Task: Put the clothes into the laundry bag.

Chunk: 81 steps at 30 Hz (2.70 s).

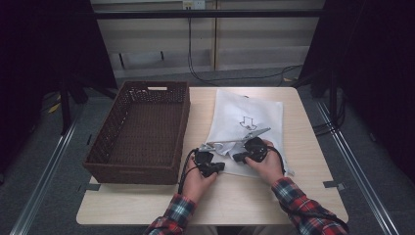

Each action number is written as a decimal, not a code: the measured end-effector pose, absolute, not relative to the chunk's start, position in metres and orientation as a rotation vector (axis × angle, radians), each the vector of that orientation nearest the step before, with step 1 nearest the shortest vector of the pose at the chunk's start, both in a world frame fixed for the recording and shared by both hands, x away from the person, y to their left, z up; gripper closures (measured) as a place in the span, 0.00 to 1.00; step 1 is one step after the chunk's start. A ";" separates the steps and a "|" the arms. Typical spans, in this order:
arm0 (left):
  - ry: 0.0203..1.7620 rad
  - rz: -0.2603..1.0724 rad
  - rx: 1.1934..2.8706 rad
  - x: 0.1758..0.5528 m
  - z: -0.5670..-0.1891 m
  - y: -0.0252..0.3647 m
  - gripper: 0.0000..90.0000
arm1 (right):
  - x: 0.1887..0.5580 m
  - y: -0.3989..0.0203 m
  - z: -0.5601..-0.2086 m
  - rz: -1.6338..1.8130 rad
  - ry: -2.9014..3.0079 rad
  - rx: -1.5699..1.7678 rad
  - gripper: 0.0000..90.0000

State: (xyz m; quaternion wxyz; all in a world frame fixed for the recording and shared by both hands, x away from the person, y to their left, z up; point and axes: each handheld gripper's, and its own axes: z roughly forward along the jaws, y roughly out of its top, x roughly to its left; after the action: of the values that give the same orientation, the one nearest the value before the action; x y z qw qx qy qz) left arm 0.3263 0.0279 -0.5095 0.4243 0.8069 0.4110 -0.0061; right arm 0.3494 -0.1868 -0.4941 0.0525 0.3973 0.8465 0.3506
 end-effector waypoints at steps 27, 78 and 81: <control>1.034 -0.044 2.010 0.319 -0.510 0.027 1.00 | 0.334 -0.179 -0.499 1.126 2.599 1.193 1.00; 1.043 -0.069 2.000 0.316 -0.510 0.027 1.00 | 0.366 -0.176 -0.498 1.086 2.426 1.253 1.00; 1.042 -0.069 1.996 0.316 -0.511 0.027 1.00 | 0.368 -0.176 -0.498 1.087 2.412 1.250 1.00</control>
State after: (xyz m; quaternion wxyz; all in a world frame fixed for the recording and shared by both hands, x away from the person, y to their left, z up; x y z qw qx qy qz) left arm 0.3159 0.0270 -0.5108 0.4299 0.8000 0.4175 -0.0277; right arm 0.3682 -0.1759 -0.4977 0.1075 0.4248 0.8195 0.3695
